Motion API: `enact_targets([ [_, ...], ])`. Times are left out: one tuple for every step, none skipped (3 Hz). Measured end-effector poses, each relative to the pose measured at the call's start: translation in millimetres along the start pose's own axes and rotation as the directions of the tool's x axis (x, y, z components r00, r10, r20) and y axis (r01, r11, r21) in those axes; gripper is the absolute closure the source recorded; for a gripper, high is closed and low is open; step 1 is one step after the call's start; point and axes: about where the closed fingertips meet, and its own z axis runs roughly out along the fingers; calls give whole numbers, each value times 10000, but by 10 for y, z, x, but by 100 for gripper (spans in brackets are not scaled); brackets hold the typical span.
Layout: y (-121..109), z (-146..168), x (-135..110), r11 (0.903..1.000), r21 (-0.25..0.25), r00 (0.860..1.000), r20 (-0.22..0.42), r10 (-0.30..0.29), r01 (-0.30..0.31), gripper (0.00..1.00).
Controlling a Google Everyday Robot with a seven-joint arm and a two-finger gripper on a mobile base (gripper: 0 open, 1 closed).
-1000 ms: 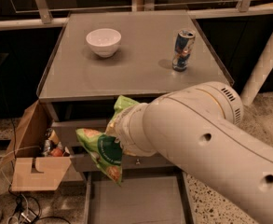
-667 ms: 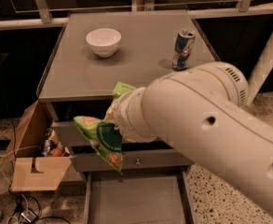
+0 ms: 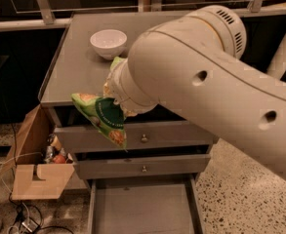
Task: Pick green rice chip bag from bottom drawer and place on counter
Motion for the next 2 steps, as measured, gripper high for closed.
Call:
enact_targets([
  [0, 0, 1, 10000, 0, 10000, 0, 0, 0, 100],
  [-113, 135, 241, 9999, -136, 9999, -99, -59, 58, 100],
])
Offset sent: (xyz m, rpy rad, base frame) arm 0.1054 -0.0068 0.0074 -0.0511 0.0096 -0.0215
